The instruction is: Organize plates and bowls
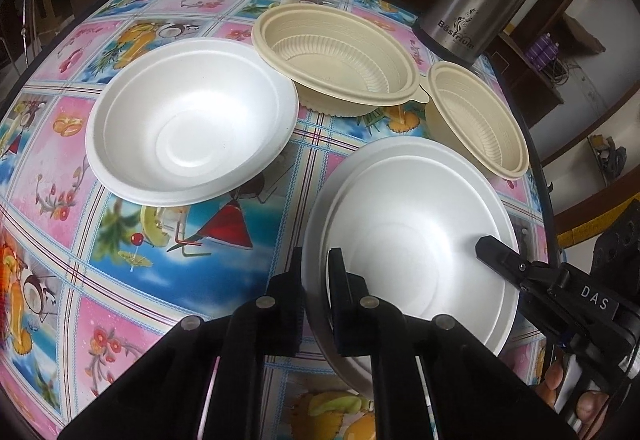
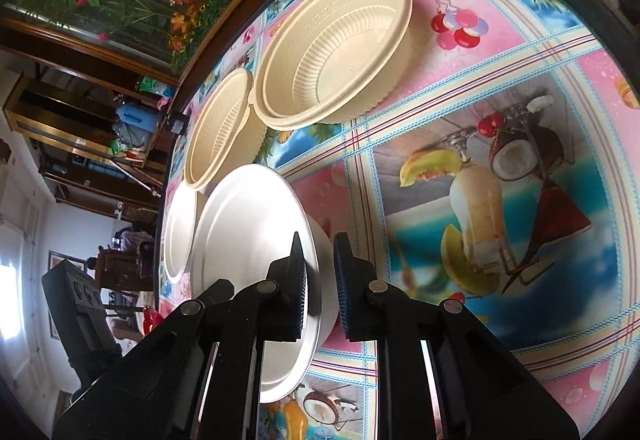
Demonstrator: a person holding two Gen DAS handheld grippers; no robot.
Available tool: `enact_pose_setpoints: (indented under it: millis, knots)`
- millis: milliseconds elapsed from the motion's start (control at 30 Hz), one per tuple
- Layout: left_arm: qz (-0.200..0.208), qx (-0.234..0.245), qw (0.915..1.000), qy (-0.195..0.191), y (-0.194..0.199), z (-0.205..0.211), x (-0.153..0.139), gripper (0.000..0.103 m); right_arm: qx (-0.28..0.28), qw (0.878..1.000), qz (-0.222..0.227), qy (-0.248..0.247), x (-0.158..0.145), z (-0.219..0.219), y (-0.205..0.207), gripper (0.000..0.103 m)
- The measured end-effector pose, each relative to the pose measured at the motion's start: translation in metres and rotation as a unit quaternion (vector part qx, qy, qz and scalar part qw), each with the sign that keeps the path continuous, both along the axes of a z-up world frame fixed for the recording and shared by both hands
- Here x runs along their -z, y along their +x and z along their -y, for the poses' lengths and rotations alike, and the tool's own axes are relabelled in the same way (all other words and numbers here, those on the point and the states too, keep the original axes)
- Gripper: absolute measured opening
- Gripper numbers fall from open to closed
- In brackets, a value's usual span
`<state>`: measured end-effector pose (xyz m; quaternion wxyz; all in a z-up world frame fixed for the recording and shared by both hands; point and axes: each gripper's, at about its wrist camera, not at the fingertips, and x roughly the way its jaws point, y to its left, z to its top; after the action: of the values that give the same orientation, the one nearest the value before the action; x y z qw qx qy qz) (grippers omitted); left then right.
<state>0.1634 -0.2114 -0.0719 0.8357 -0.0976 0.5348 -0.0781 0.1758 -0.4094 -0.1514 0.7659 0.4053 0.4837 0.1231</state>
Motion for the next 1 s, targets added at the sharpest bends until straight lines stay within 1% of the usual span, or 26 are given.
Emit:
enact_pose_setpoints:
  millis: [67, 133, 233, 300, 500, 667, 700, 733, 867, 1000]
  knots:
    - [0.002, 0.004, 1.0000, 0.001, -0.001, 0.000, 0.000, 0.009, 0.007, 1.000, -0.006, 0.018, 0.006, 0.001, 0.000, 0.014]
    - [0.010, 0.008, 0.9999, 0.008, -0.003, 0.003, -0.003, 0.009, 0.001, 1.000, -0.011, 0.027, 0.010, 0.001, 0.002, 0.014]
    - [0.019, 0.013, 0.9995, 0.020, -0.005, 0.005, -0.004, 0.009, 0.004, 1.000, -0.015, 0.026, 0.013, 0.000, 0.003, 0.015]
    - [0.016, 0.013, 0.9996, 0.019, -0.003, 0.005, -0.003, 0.009, 0.001, 0.999, -0.017, 0.028, 0.013, 0.000, 0.003, 0.015]
    - [0.016, 0.018, 0.9995, 0.022, -0.002, 0.008, -0.002, 0.009, 0.001, 0.998, -0.031, 0.059, 0.019, 0.006, 0.002, 0.015]
    - [0.013, 0.017, 0.9995, 0.024, -0.001, 0.008, 0.000, 0.009, 0.014, 0.996, -0.031, 0.081, 0.020, 0.011, -0.003, 0.019]
    - [0.013, 0.016, 0.9995, 0.024, -0.001, 0.009, 0.000, 0.009, 0.017, 0.996, -0.025, 0.080, 0.017, 0.011, -0.004, 0.018]
    - [0.014, 0.017, 0.9995, 0.024, -0.001, 0.009, 0.000, 0.009, 0.017, 0.997, -0.021, 0.072, 0.014, 0.011, -0.005, 0.015]
    - [0.023, 0.019, 0.9991, 0.030, -0.003, 0.009, -0.002, 0.009, 0.015, 1.000, -0.009, 0.016, 0.005, 0.002, -0.008, 0.010]
    - [0.024, 0.018, 0.9991, 0.029, -0.003, 0.006, -0.001, 0.009, 0.012, 1.000, 0.007, -0.022, -0.001, -0.003, -0.009, 0.008]
